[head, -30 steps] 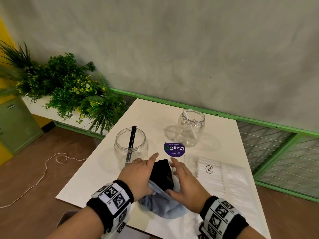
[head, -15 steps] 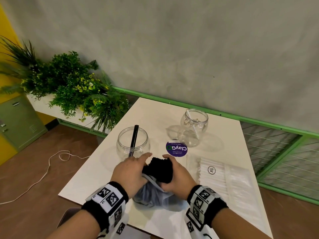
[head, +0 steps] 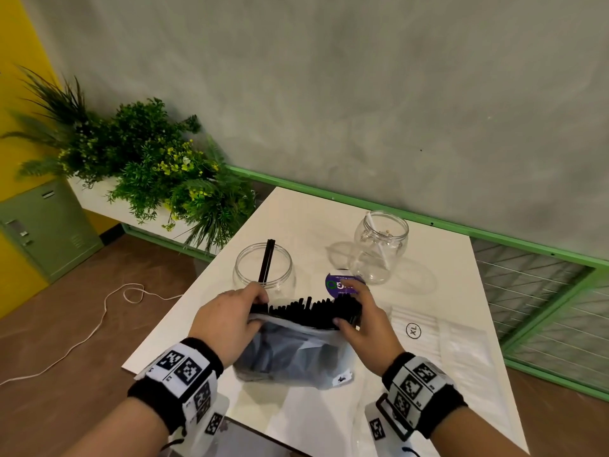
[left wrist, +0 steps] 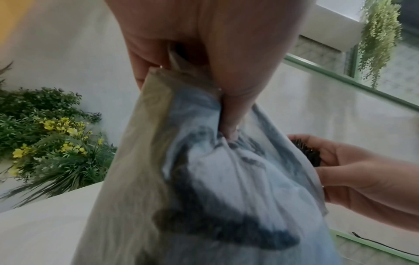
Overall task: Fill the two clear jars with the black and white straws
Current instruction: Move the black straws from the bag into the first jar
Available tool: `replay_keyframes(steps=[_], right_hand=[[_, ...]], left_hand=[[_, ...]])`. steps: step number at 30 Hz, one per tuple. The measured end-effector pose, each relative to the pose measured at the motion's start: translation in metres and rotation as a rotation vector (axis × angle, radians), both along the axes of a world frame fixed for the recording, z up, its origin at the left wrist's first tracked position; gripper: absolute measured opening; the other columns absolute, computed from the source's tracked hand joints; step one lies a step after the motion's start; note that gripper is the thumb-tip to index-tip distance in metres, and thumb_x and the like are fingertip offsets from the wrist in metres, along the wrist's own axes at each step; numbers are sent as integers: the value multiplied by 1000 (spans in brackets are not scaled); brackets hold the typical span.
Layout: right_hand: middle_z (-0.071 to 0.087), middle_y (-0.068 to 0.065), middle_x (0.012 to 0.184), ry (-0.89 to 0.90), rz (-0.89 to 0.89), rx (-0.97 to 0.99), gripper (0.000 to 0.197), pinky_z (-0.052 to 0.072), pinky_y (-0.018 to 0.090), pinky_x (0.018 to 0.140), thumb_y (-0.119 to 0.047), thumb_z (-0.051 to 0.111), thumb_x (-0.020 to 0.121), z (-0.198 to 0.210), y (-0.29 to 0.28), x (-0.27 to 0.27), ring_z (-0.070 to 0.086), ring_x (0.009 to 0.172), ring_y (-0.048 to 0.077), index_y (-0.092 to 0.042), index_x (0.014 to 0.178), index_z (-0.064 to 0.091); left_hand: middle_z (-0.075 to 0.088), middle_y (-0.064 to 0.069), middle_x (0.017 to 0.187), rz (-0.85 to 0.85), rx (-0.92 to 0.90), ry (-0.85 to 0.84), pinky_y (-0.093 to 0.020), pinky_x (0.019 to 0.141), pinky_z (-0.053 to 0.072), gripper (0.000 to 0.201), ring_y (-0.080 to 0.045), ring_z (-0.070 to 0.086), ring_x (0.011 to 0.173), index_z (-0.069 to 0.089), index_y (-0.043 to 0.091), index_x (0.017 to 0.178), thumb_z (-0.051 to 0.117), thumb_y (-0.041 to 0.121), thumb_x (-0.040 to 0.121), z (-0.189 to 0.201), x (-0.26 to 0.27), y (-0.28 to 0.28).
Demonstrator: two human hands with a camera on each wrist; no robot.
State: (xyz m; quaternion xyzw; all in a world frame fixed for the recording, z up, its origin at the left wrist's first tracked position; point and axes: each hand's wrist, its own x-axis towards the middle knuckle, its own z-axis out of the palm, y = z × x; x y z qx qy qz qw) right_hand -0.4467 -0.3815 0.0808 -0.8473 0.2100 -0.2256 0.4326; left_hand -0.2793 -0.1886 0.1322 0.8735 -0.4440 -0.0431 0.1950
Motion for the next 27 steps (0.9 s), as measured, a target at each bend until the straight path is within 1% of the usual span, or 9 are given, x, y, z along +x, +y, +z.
replay_keyframes(steps=[4, 6, 10, 13, 17, 19, 21, 24, 27], right_hand=[[65, -5, 101, 70, 7, -61, 56, 46, 24, 81, -1, 63, 84, -5, -5, -8, 57, 87, 8, -42, 117, 45], [66, -5, 101, 76, -9, -77, 52, 47, 26, 81, 1, 62, 84, -6, -8, -8, 57, 86, 9, -39, 116, 49], [52, -12, 125, 104, -24, -153, 69, 43, 19, 91, 3, 59, 85, -2, -7, -5, 51, 105, 3, -32, 141, 37], [36, -4, 141, 253, 35, -322, 71, 45, 29, 93, 2, 51, 83, 2, -3, -1, 50, 116, 18, -28, 145, 33], [18, 3, 154, 487, 36, -448, 79, 36, 38, 106, -29, 45, 74, 15, 0, 5, 30, 133, 28, -25, 149, 22], [14, 2, 156, 442, 35, -480, 82, 28, 38, 112, -42, 40, 74, 23, 4, 9, 22, 138, 26, -26, 150, 17], [17, 0, 156, 346, 64, -539, 75, 26, 39, 113, -52, 37, 80, 26, 7, 16, 22, 138, 25, -31, 150, 17], [33, -1, 147, 377, 127, -623, 69, 37, 39, 104, -64, 39, 86, 22, 9, 29, 37, 129, 25, -35, 146, 23], [52, -4, 123, 448, 134, -613, 65, 44, 34, 87, -69, 43, 82, 16, 9, 36, 49, 111, 22, -33, 137, 38]], left_hand=[[58, 13, 91, -30, 0, -5, -28, 66, 36, 26, -19, 56, 89, 43, 32, 100, 58, 19, 82, -4, -2, -1], [59, 12, 98, -62, -27, -23, -29, 68, 40, 23, -19, 55, 90, 50, 30, 98, 57, 15, 82, -6, -1, -3], [60, 8, 102, -156, -38, -126, -34, 64, 51, 23, -24, 60, 80, 63, 25, 88, 55, 9, 73, -13, 0, -5], [60, 10, 102, -194, -16, -156, -34, 62, 53, 23, -19, 61, 80, 64, 26, 79, 44, 27, 69, -14, -4, -3], [62, 14, 108, -194, -22, -145, -30, 71, 51, 32, -16, 58, 89, 67, 27, 72, 42, 47, 79, -13, -9, 0], [62, 16, 107, -175, -7, -158, -27, 72, 50, 37, -15, 58, 89, 66, 28, 68, 39, 48, 82, -15, -7, -3], [62, 17, 104, -171, 16, -144, -25, 69, 49, 28, -15, 58, 87, 59, 28, 65, 40, 46, 75, -18, -5, -5], [58, 14, 101, -171, 86, -92, -30, 74, 49, 15, -16, 53, 92, 49, 30, 84, 45, 40, 72, -16, -7, -8], [57, 10, 113, -138, 120, -50, -30, 82, 46, 41, -18, 52, 103, 41, 31, 118, 55, 29, 80, -15, -4, -8]])
